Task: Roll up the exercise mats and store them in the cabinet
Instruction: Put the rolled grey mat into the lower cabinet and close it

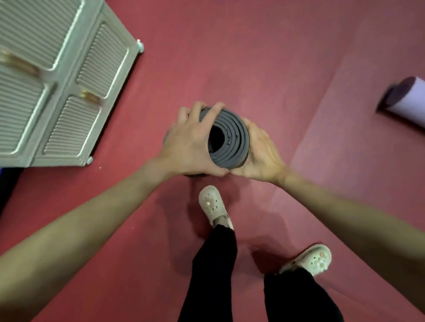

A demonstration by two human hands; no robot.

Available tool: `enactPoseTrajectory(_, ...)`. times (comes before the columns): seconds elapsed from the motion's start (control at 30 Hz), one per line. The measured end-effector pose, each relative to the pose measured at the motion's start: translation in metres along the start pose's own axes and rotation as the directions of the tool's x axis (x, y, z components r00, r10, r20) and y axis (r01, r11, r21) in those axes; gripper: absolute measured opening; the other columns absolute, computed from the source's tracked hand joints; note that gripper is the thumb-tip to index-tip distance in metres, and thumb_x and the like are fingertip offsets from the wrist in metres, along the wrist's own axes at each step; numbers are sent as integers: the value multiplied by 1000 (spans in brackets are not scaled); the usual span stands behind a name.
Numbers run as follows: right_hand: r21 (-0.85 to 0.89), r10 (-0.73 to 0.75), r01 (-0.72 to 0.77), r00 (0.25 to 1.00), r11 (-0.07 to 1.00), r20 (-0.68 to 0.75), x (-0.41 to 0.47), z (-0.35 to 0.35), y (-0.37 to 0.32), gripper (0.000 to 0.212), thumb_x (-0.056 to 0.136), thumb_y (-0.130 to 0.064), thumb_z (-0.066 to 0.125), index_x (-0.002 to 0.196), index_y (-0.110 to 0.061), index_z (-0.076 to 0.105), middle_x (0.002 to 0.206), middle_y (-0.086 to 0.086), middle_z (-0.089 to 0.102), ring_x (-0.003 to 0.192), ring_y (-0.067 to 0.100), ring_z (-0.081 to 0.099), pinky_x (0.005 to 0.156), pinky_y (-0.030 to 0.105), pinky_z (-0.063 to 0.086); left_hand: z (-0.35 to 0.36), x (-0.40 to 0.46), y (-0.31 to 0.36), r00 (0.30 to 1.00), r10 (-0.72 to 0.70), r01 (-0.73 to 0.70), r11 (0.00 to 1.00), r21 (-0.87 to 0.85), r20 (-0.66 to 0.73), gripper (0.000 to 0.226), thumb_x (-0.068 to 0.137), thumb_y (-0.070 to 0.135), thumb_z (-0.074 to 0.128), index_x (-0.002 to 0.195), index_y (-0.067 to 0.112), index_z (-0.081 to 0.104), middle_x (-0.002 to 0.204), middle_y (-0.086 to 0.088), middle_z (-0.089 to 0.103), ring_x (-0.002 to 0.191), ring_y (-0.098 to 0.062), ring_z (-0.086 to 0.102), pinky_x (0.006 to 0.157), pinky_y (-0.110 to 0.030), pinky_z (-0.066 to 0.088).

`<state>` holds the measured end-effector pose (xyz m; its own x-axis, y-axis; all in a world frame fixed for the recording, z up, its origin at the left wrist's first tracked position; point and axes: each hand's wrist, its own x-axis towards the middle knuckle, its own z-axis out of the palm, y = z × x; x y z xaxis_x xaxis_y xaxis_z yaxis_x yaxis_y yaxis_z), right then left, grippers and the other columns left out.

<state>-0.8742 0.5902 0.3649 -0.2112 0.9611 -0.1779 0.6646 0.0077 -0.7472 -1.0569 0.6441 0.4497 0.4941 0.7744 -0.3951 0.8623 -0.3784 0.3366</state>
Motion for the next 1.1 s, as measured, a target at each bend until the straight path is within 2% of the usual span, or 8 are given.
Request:
enactPoseTrajectory(0.13, -15, -147, 150, 980, 989, 135, 67, 50, -59, 111, 61, -67, 68, 144, -2, 31, 139, 11, 46, 124, 28, 50, 101, 47, 43, -16, -46, -83, 971, -199, 190, 979, -80, -129, 122, 42, 69, 75, 147, 32, 25, 133, 2, 34, 114, -20, 33, 86, -43, 45)
enactPoseTrajectory(0.23, -5, -257, 264, 942, 965, 216, 109, 82, -101, 108, 63, -71, 63, 140, -1, 34, 133, 11, 51, 116, 22, 51, 100, 33, 40, -25, -72, -132, 929, -333, 310, 938, -152, -161, 123, 44, 63, 81, 148, 33, 23, 137, 2, 33, 119, -21, 32, 90, -41, 39)
enactPoseTrajectory(0.4, -9, -382, 417, 840, 909, 385, 170, 130, -147, 115, 66, -75, 64, 146, -2, 26, 143, 11, 44, 127, 26, 47, 103, 41, 42, -35, -95, -202, 836, -520, 464, 841, -277, -177, 123, 43, 63, 82, 147, 35, 24, 137, 3, 33, 123, -23, 31, 96, -43, 36)
enactPoseTrajectory(0.6, -23, -443, 499, 788, 866, 428, 217, 162, -183, 104, 71, -62, 65, 144, 5, 32, 140, 20, 48, 124, 23, 38, 99, 28, 33, -41, -103, -259, 739, -642, 551, 750, -366, -205, 122, 39, 64, 82, 146, 36, 29, 135, 2, 35, 121, -25, 32, 98, -47, 38)
enactPoseTrajectory(0.73, -5, -442, 509, 752, 861, 490, 249, 176, -198, 98, 74, -49, 76, 148, -6, 29, 146, 9, 45, 130, 21, 41, 99, 30, 39, -46, -102, -284, 668, -704, 590, 699, -404, -242, 120, 38, 62, 83, 143, 38, 31, 133, 3, 37, 121, -25, 33, 93, -45, 37)
enactPoseTrajectory(0.83, -15, -406, 485, 747, 874, 526, 272, 178, -213, 112, 62, -47, 86, 151, -17, 25, 146, -2, 45, 128, 19, 46, 96, 33, 44, -53, -97, -299, 621, -744, 595, 652, -469, -247, 119, 37, 58, 85, 143, 40, 32, 129, 4, 37, 118, -23, 33, 90, -42, 36)
enactPoseTrajectory(0.97, 145, -398, 386, 732, 911, 552, 296, 189, -228, 143, 42, -52, 93, 151, -28, 4, 142, -39, 24, 130, -7, 35, 99, 19, 38, -69, -78, -318, 570, -786, 579, 591, -562, -239, 113, 39, 51, 83, 141, 40, 35, 127, 5, 38, 117, -22, 33, 94, -46, 40)
enactPoseTrajectory(1.1, 272, -392, 291, 782, 917, 485, 324, 190, -222, 145, 39, -46, 96, 149, -33, 2, 134, -42, 32, 128, -12, 38, 104, 14, 34, -84, -47, -333, 578, -791, 536, 553, -638, -200, 111, 40, 50, 84, 141, 40, 37, 126, 6, 38, 117, -22, 32, 96, -47, 40)
